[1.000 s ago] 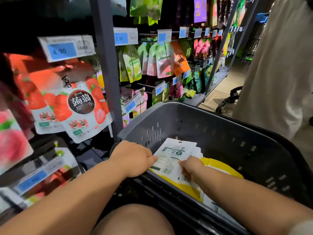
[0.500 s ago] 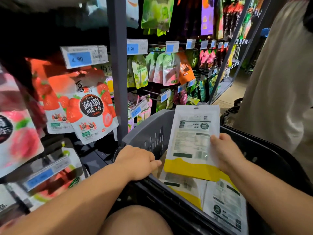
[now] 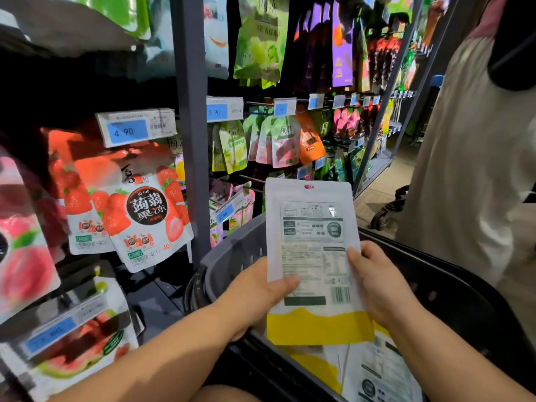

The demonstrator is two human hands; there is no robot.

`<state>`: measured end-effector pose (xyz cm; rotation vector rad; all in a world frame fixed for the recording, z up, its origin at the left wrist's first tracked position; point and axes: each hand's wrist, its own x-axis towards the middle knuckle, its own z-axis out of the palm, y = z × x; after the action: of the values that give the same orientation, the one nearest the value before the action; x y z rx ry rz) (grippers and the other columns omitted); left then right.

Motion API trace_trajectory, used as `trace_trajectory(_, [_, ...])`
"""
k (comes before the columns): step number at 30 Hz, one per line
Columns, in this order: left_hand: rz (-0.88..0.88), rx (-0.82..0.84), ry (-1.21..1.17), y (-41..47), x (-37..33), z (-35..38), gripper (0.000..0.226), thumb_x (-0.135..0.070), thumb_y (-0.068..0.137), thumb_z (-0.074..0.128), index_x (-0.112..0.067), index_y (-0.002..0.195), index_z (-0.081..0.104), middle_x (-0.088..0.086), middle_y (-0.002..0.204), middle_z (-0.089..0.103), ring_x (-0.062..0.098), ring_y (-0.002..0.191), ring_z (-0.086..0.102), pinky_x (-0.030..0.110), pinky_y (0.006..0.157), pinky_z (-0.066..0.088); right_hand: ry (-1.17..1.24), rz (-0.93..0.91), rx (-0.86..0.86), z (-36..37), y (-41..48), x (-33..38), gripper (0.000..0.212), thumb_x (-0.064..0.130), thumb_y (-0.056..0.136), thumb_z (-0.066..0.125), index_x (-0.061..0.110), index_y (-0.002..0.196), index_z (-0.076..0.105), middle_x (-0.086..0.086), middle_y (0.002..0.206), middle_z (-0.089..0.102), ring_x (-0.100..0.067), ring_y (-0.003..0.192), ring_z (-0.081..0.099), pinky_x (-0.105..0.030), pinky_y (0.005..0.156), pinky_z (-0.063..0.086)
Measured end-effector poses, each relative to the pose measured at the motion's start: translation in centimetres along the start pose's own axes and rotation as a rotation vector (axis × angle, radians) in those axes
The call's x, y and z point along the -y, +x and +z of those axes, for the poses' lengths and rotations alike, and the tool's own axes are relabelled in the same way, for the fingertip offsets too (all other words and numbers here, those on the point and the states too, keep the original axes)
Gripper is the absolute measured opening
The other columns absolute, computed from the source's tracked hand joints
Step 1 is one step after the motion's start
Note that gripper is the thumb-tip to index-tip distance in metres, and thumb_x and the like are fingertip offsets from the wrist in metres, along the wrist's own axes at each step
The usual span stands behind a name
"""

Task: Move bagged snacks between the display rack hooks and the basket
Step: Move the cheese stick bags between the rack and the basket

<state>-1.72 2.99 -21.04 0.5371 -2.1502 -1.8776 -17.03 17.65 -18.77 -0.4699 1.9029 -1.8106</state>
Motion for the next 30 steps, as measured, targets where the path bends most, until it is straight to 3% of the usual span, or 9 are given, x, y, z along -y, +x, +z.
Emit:
trace_trajectory(4, [0.049,-0.107,-0.091,0.1,0.5,0.1,0.035,-0.021,0.093,0.066,-0.024,0.127,0.059,-0.010,0.121,0.069,0.009,0.111,0.065,0.040,0.102,0.049,-0.117,-0.152,-0.074,0.6,-0.8,0.0,0.030,0.019,0.090,0.069,0.021,0.110,0.047,-0.004,0.106,0.067,-0.008,0.084,0.067,-0.026,0.071,0.051])
trace_trajectory(6, [0.074,-0.125,-0.107,0.0,0.4,0.2,0.040,-0.028,0.088,0.067,-0.023,0.126,0.059,-0.008,0.121,0.069,0.012,0.112,0.066,0.044,0.101,0.050,-0.389,-0.279,-0.153,1.0,-1.5,-0.5,0.056,0.025,0.076,0.083,0.030,0.114,0.042,0.005,0.114,0.053,-0.008,0.100,0.057,-0.027,0.084,0.048])
trace_trajectory(9, [0.096,-0.143,-0.132,-0.1,0.5,0.4,0.042,-0.030,0.087,0.066,-0.020,0.128,0.059,-0.005,0.122,0.069,0.016,0.113,0.065,0.046,0.101,0.049,-0.698,-0.486,-0.160,1.7,-2.4,-1.5,0.045,0.037,0.073,0.081,0.033,0.106,0.050,0.007,0.114,0.045,-0.012,0.112,0.044,-0.030,0.096,0.039])
trace_trajectory(12, [0.094,-0.142,-0.206,-0.4,0.5,0.4,0.033,-0.016,0.096,0.061,-0.013,0.129,0.057,0.001,0.123,0.069,0.020,0.114,0.065,0.048,0.101,0.049,-0.719,-0.463,-0.045,2.7,-2.8,-1.9,0.030,0.039,0.083,0.071,0.040,0.104,0.051,0.012,0.115,0.046,-0.010,0.115,0.045,-0.028,0.094,0.039])
trace_trajectory(17, [0.120,-0.171,-0.261,-1.0,0.2,0.5,0.027,-0.012,0.094,0.062,-0.014,0.121,0.059,-0.001,0.117,0.072,0.017,0.110,0.067,0.046,0.102,0.048,-0.549,-0.407,0.116,3.9,-3.3,-3.0,0.054,0.032,0.095,0.060,0.038,0.143,0.036,0.017,0.133,0.039,0.030,0.112,0.032,0.006,0.083,0.031])
trace_trajectory(21, [0.141,-0.130,-0.211,-1.4,-0.4,0.8,0.024,-0.012,0.096,0.060,-0.017,0.119,0.062,-0.003,0.116,0.072,0.014,0.110,0.067,0.041,0.103,0.048,-0.436,-0.363,0.239,4.5,-2.9,-3.4,0.062,0.044,0.096,0.052,0.049,0.148,0.019,0.019,0.150,0.038,0.006,0.132,0.041,-0.015,0.107,0.036])
trace_trajectory(26, [0.155,-0.032,-0.047,-1.6,-0.5,1.1,0.037,-0.041,0.089,0.067,-0.025,0.121,0.062,-0.003,0.110,0.074,0.006,0.097,0.069,0.024,0.083,0.051,-0.238,-0.307,0.359,5.0,-2.7,-3.4,0.064,0.072,0.090,0.036,0.052,0.148,0.018,0.021,0.145,0.046,0.006,0.129,0.047,-0.020,0.108,0.038])
trace_trajectory(28, [0.141,0.011,-0.002,-1.4,-0.2,1.5,0.029,-0.022,0.096,0.061,-0.027,0.124,0.059,-0.008,0.111,0.073,0.002,0.104,0.067,0.017,0.086,0.048,-0.148,-0.264,0.372,4.9,-2.2,-3.5,0.081,0.081,0.081,0.043,0.044,0.150,0.024,0.016,0.136,0.056,-0.003,0.124,0.055,-0.035,0.108,0.044])
trace_trajectory(30, [0.111,0.048,0.031,-1.2,-0.1,1.6,0.045,-0.001,0.096,0.054,-0.027,0.132,0.051,-0.011,0.122,0.066,-0.006,0.114,0.059,0.011,0.094,0.044,-0.001,-0.162,0.356,4.9,-2.0,-3.2,0.068,0.064,0.083,0.054,0.034,0.140,0.036,0.006,0.121,0.064,-0.009,0.110,0.065,-0.033,0.093,0.054])
